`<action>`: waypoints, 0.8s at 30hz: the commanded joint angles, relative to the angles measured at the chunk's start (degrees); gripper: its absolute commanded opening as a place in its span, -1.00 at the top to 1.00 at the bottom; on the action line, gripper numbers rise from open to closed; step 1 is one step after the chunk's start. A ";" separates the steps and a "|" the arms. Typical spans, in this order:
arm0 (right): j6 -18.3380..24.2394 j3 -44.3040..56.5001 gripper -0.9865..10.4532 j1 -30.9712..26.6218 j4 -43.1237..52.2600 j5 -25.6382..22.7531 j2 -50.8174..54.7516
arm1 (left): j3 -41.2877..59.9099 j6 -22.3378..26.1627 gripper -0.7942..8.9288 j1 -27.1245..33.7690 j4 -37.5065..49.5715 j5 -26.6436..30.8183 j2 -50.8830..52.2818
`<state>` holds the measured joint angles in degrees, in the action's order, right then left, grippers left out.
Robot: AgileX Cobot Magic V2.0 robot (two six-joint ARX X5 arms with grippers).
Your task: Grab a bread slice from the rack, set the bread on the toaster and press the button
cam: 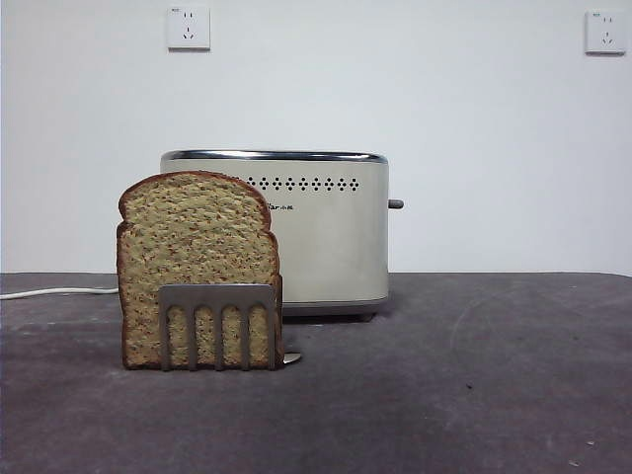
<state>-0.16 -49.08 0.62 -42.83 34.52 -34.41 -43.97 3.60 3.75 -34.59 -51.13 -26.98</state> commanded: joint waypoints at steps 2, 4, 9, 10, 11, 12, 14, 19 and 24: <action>9.88 -5.86 0.85 1.27 -7.15 0.09 -3.39 | -4.76 10.84 0.85 -1.18 -7.74 -0.24 -2.25; 11.47 -7.54 0.85 1.97 -9.20 0.07 -4.68 | -6.78 13.94 0.85 -1.77 -11.85 0.28 -3.15; 11.58 -8.20 0.85 3.02 -9.51 0.07 -5.44 | -8.72 15.98 0.85 -3.10 -15.41 2.45 -3.98; 11.58 -8.20 0.85 3.02 -9.57 0.07 -5.44 | -8.79 15.98 0.84 -3.30 -15.65 2.89 -4.00; 11.61 -8.20 0.85 3.02 -9.57 0.07 -5.44 | -8.81 15.98 0.83 -3.45 -15.65 3.26 -4.00; 11.61 -8.20 0.85 3.04 -9.57 0.07 -5.44 | -8.81 15.96 0.80 -3.54 -15.67 3.37 -4.02; 11.61 -8.20 0.85 3.23 -9.57 0.07 -5.44 | -8.81 15.98 0.37 -3.80 -15.61 3.96 -4.17; 11.61 -8.20 0.85 3.28 -9.57 0.07 -5.44 | -8.87 15.93 -0.64 -5.03 -14.73 6.58 -4.39; 11.61 -8.20 0.85 3.28 -9.57 0.07 -5.46 | -10.08 16.17 -0.64 -6.95 -14.29 8.76 -5.57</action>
<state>11.00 -57.21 3.79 -52.64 34.52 -39.92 -53.63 19.00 -2.83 -49.56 -42.61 -32.34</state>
